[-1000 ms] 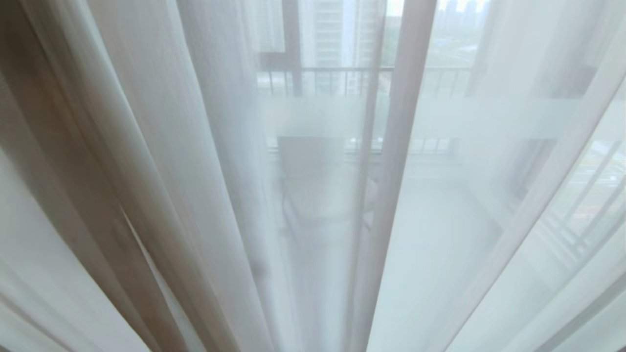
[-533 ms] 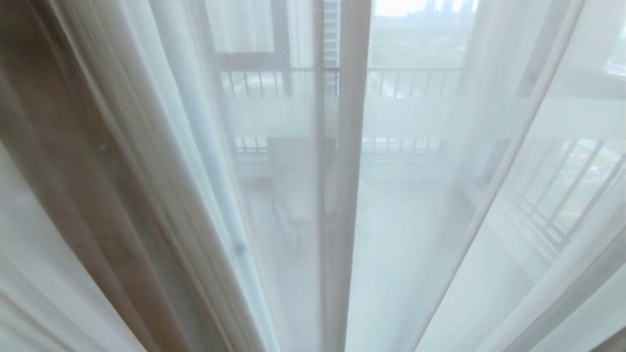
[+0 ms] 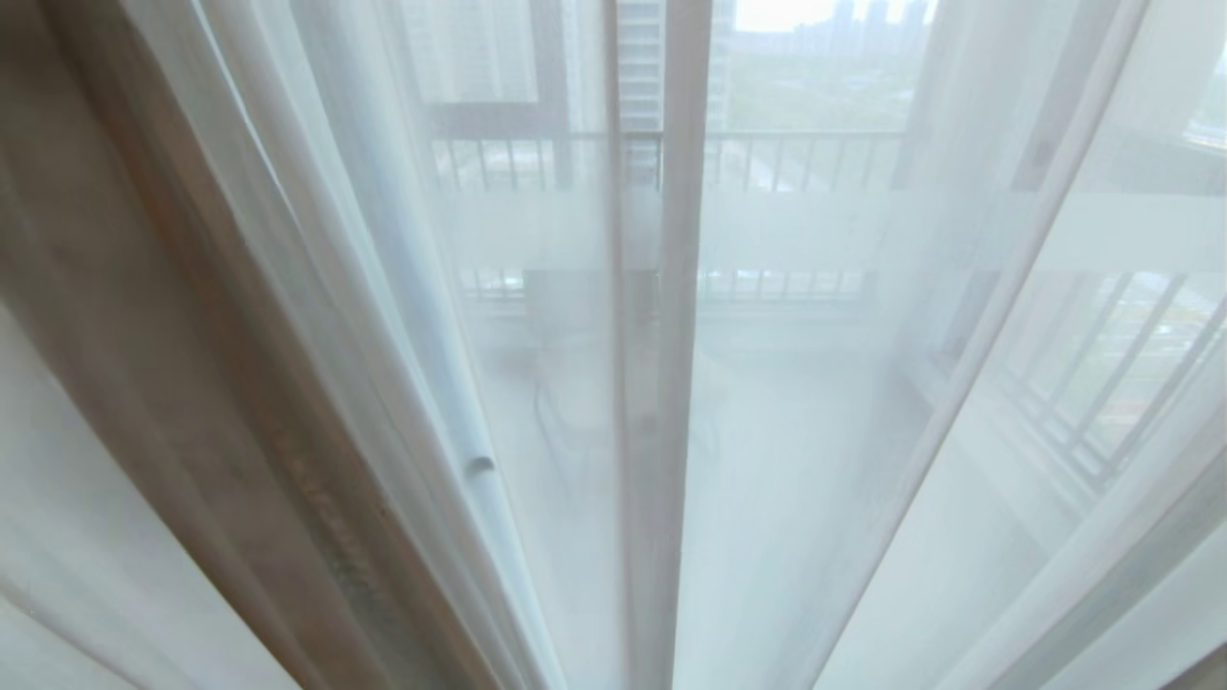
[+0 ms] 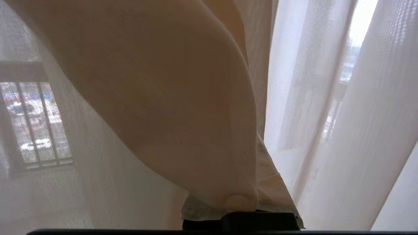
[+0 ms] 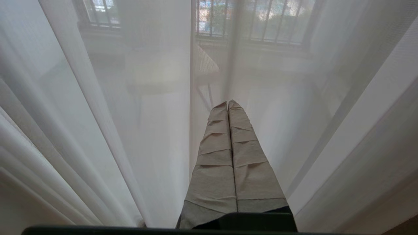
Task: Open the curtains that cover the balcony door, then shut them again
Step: Close the inner curtains on both sides
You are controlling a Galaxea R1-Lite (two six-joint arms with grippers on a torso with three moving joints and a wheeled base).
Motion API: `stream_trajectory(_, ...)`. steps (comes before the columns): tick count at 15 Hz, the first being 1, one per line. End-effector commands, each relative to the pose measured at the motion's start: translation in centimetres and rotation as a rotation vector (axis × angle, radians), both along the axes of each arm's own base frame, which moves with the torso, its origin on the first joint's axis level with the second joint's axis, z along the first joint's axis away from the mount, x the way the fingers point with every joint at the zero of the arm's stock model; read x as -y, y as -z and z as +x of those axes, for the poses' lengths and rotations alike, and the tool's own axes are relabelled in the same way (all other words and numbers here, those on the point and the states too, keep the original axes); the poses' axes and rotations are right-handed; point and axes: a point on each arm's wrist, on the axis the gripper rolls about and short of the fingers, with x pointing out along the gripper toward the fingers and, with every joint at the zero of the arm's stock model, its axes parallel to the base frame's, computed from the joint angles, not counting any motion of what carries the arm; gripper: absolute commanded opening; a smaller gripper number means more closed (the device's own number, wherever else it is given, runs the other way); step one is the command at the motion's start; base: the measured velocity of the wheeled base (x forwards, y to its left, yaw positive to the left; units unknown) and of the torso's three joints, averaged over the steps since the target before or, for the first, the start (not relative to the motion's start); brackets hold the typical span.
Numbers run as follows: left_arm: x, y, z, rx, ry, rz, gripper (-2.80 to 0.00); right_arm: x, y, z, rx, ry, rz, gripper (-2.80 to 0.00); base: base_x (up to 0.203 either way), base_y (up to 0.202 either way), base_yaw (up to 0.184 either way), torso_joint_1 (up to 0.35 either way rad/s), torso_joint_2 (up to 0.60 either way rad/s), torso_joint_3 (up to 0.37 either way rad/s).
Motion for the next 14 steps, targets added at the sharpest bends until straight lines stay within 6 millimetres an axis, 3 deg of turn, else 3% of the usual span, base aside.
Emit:
stream_trajectory(1, 0.5, -1.0, -0.6, 0.013, 0.050, -0.005, -2.80, 0.0, 0.0, 0.0, 0.000, -0.001, -0.001, -2.80, 0.000, 0.000, 0.000, 0.000, 0.00, 0.000)
stream_trajectory(7, 3.2, -2.4, -1.3, 0.013, 0.250, 0.018, -2.80, 0.0, 0.0, 0.0, 0.000, -0.001, -0.001, -2.80, 0.000, 0.000, 0.000, 0.000, 0.00, 0.000)
stream_trajectory(14, 8.9, -2.7, 1.2, -0.010, 0.437, 0.065, -2.80, 0.0, 0.0, 0.0, 0.000, -0.001, -0.001, -2.80, 0.000, 0.000, 0.000, 0.000, 0.00, 0.000)
